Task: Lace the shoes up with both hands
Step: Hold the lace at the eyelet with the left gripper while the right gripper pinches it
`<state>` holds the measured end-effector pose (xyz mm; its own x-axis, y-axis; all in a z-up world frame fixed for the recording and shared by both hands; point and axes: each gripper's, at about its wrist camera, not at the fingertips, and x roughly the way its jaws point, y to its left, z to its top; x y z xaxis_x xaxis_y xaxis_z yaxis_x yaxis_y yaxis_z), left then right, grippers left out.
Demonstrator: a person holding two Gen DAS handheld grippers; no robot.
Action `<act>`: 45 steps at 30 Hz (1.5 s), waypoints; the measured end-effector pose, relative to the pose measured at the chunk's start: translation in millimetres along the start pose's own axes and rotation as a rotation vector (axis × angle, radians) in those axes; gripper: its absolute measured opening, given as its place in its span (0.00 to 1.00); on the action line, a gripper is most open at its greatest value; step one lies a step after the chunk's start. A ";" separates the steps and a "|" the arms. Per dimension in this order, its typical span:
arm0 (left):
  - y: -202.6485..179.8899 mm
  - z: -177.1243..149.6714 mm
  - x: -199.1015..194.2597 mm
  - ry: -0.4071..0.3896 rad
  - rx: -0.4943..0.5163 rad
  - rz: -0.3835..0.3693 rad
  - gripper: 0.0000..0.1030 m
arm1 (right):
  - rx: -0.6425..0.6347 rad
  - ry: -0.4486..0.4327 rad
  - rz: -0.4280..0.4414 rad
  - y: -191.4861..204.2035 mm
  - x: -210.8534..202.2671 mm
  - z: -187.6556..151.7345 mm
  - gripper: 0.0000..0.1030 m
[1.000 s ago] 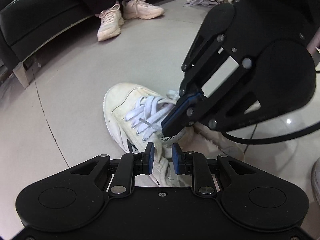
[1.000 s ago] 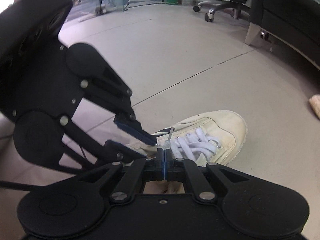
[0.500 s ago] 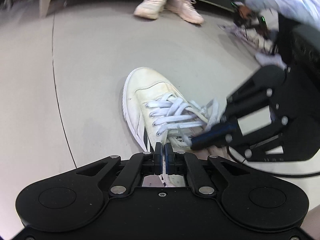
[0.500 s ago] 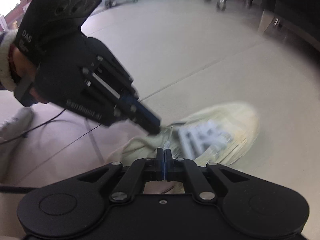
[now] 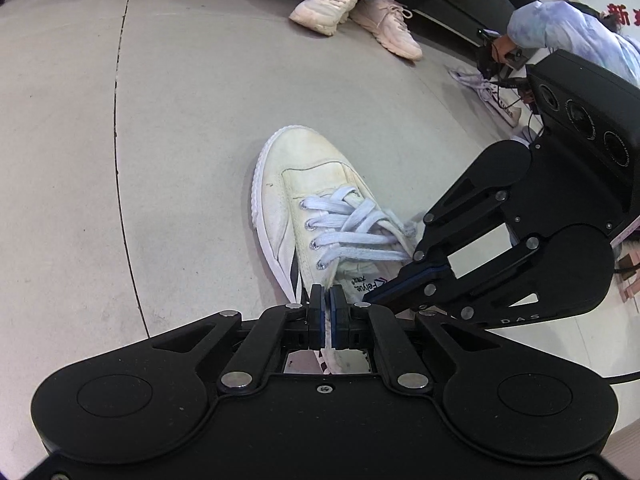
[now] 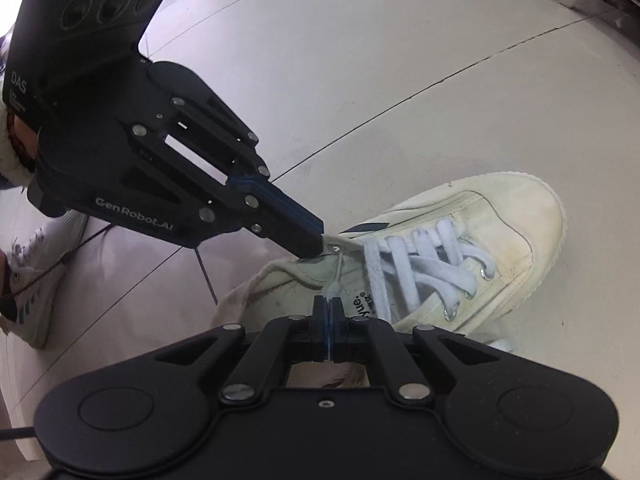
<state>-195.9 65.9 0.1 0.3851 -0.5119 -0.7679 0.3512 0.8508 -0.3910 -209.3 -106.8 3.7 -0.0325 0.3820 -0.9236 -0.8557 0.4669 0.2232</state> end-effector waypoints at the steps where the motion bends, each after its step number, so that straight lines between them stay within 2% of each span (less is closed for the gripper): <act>1: 0.2 -0.1 0.2 0.001 0.002 -0.001 0.02 | -0.012 0.008 -0.002 2.8 0.7 0.0 0.01; 18: -1.9 -0.5 2.3 0.007 0.015 0.000 0.03 | -0.037 0.020 -0.002 29.4 5.5 -10.8 0.01; 28: -3.9 -3.4 2.0 0.022 0.057 0.000 0.03 | 0.018 -0.072 -0.012 42.2 -7.5 -26.6 0.01; 30: -4.4 -4.0 2.3 0.024 0.062 0.000 0.03 | 0.012 -0.079 -0.015 33.5 -5.2 -20.1 0.01; 37: 6.2 -0.1 -7.8 0.009 0.040 0.022 0.03 | -0.027 -0.112 -0.079 25.4 16.1 -18.5 0.01; 43: 9.3 5.3 -3.1 0.005 0.019 0.005 0.03 | -0.025 -0.173 -0.083 32.3 10.2 -32.4 0.01; 45: 7.0 5.6 0.5 0.005 0.024 -0.011 0.06 | -0.029 -0.183 -0.080 31.5 10.6 -34.0 0.01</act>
<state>-188.4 70.9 -0.2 0.3771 -0.5203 -0.7662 0.3761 0.8421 -0.3867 -254.2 -115.1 -9.7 0.1281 0.4845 -0.8654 -0.8666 0.4790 0.1399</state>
